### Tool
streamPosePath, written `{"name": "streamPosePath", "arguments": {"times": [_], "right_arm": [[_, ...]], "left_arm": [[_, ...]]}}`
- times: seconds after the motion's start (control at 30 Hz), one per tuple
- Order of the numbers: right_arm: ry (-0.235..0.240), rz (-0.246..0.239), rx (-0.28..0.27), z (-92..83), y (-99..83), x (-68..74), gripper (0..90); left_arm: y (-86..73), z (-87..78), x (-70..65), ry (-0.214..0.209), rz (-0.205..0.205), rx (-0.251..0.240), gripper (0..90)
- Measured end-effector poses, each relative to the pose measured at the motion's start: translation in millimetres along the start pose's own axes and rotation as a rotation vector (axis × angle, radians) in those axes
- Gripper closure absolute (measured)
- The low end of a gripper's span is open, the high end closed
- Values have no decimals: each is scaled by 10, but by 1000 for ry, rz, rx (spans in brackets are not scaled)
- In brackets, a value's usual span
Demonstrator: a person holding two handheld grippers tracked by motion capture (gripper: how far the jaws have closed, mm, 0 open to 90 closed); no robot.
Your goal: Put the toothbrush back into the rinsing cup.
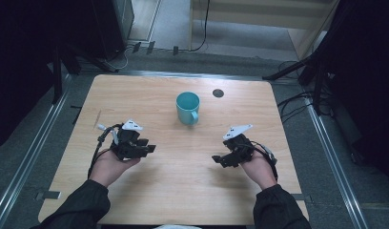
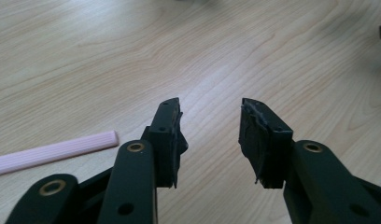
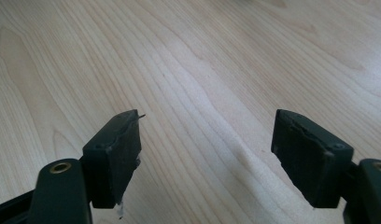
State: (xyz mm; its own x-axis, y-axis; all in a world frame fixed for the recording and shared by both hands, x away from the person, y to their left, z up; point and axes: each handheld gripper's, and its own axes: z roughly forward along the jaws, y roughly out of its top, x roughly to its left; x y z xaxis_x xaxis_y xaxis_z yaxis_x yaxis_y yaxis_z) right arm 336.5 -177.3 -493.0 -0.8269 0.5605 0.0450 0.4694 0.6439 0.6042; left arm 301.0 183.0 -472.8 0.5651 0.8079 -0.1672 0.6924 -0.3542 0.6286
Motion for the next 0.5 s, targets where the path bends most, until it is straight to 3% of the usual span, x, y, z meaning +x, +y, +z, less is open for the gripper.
{"name": "streamPosePath", "arguments": {"times": [0.17, 0.37, 0.5], "right_arm": [[-9, -4, -2, 0, 3, -12, 227], [2, 24, -8, -10, 0, -37, 228], [0, 0, -57, -59, 27, -10, 242]], "left_arm": [[20, 70, 17, -8, -38, 91, 595], [20, 75, 98, 8, -45, 110, 665], [9, 84, 151, -3, -50, 146, 780]]}}
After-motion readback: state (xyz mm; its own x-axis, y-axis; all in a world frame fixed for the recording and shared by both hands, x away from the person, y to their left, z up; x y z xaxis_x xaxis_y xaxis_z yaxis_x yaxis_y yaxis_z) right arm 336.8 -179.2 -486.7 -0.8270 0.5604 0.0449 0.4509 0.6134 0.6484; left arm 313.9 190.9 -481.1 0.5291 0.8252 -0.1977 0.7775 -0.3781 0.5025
